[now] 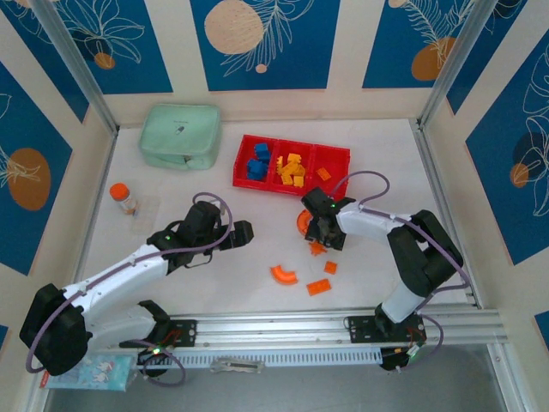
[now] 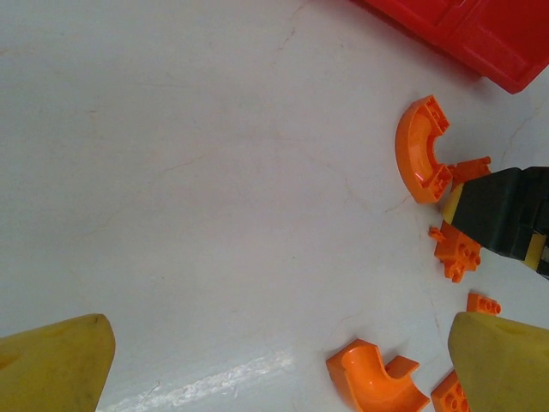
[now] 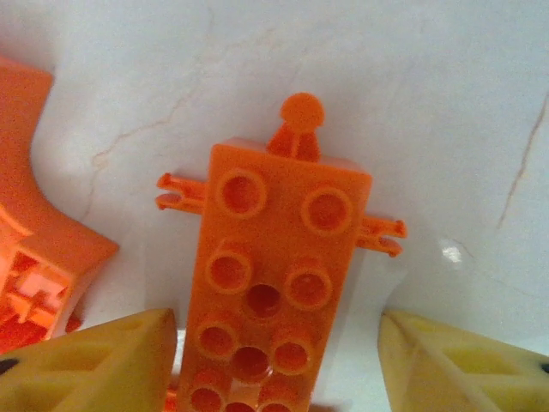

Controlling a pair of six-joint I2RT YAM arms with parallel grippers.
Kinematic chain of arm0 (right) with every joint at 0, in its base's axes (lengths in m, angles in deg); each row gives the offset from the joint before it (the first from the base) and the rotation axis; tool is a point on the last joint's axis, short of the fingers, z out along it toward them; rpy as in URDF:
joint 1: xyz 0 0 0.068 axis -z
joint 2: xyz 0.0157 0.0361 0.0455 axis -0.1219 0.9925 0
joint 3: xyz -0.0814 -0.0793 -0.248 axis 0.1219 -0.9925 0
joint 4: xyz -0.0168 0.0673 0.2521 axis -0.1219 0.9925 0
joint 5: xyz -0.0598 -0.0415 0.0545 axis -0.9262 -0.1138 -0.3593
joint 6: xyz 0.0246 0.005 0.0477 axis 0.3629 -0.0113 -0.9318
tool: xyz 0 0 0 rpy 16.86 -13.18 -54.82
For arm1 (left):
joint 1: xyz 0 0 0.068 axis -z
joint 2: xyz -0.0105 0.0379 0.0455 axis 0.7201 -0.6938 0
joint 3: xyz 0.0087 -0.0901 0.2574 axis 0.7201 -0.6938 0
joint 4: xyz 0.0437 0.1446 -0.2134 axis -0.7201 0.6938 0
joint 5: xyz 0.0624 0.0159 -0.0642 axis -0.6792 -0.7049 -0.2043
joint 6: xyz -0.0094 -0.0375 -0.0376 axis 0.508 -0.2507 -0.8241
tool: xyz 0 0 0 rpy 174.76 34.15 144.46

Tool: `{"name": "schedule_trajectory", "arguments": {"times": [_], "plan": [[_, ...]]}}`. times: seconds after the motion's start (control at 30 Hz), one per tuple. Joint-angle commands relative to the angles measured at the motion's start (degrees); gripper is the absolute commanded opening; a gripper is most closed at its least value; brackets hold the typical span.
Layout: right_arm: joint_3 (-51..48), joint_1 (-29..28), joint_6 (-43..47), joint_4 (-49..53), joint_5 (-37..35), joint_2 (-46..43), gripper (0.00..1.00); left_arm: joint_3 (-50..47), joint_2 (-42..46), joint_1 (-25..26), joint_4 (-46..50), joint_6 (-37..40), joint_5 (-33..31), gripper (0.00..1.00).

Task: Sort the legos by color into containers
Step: Pick up the lego from the center of the table, then place the lego in the container.

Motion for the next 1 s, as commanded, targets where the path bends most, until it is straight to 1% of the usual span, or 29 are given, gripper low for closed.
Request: {"name": "schedule_trajectory", "arguments": {"times": [0.0, 0.17, 0.3, 0.37, 0.5, 0.57, 0.7, 0.83, 0.97], "plan": [[-1.3, 0.7, -0.1, -2.3, 1.7, 0.8, 0.56, 0.3, 0.2, 0.3, 1.4, 0.0, -1.0, 0.99], [-2.4, 1.0, 1.9, -3.2, 1.5, -2.4, 0.42, 0.8, -0.2, 0.3, 1.1, 0.1, -0.5, 0.99], [-2.4, 2.0, 4.1, -3.3, 2.2, -4.8, 0.32, 1.9, -1.2, 0.3, 1.0, 0.7, 0.1, 0.99], [-1.9, 2.7, 5.7, -2.4, 1.7, -6.7, 0.30, 2.8, -1.9, 0.3, 1.1, 1.1, 0.5, 0.99], [0.7, 4.2, 9.9, -1.0, 0.5, -10.6, 0.29, 4.5, -3.6, 0.3, -0.4, 1.3, 1.4, 0.99], [3.7, 5.7, 12.4, -0.5, -0.7, -11.0, 0.29, 6.2, -5.4, 0.4, -1.5, 2.0, 2.3, 0.99], [11.4, 8.9, 17.7, -0.6, 0.0, -6.7, 0.29, 10.1, -9.7, 0.4, -1.9, 3.6, 3.1, 0.99], [20.6, 11.1, 22.6, -2.1, -0.9, 2.0, 0.29, 13.5, -13.3, 0.3, -2.7, 4.5, 3.0, 0.99], [30.5, 14.2, 24.6, -1.0, -0.1, 11.2, 0.29, 16.7, -16.6, -0.2, -2.5, 4.9, 3.2, 0.99]]}}
